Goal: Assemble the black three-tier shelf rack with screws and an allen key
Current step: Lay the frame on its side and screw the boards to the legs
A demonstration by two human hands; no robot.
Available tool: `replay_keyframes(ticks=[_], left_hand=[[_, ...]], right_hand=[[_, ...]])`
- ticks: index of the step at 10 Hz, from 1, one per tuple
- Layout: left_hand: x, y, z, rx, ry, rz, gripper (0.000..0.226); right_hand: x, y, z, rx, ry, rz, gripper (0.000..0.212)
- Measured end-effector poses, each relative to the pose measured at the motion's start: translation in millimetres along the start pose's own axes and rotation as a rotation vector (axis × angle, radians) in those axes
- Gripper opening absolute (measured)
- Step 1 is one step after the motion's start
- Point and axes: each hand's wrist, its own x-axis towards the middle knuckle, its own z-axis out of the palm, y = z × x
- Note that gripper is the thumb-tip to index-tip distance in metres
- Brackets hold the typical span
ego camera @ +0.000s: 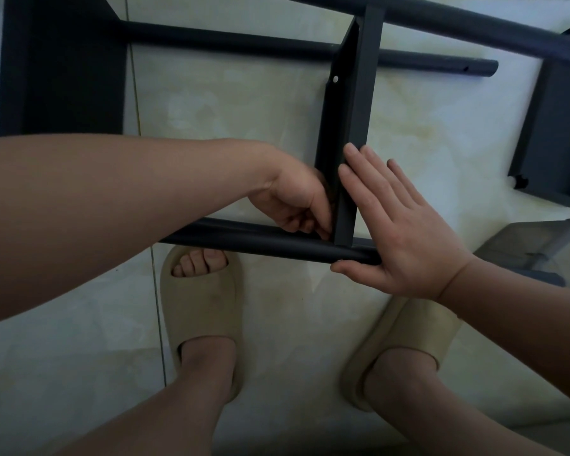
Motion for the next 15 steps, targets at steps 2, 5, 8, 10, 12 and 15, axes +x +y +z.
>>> replay_keyframes(ticks=[2,5,8,10,12,15], left_hand=[[-0.8,-1.7,0.0,0.008,0.004,0.016,0.018],[-28.1,3.2,0.9,0.279,0.152,-0.153,0.020],[-95.8,10.5,69.7,0.849,0.422,-0.357,0.042],[-132.3,43.9,88.9,0.970,0.668,-0.287,0.027],[-177.1,86.3,111.2,0.984,0.984,-0.154,0.019],[-198.3,78.1,147.3,0.879,1.347,-0.007,0.022]], right_hand=[[0.0,-0.1,0.2,-0.007,-0.008,-0.001,0.100],[-0.9,2.6,0.1,-0.044,-0.019,-0.011,0.101],[16.0,-26.1,-55.2,-0.234,-0.402,0.155,0.108],[25.2,-38.1,-121.2,-0.094,-0.450,0.304,0.101],[-11.7,-48.2,-177.8,-0.099,-0.428,0.471,0.091],[-38.2,-63.7,-204.0,-0.077,-0.220,0.562,0.091]])
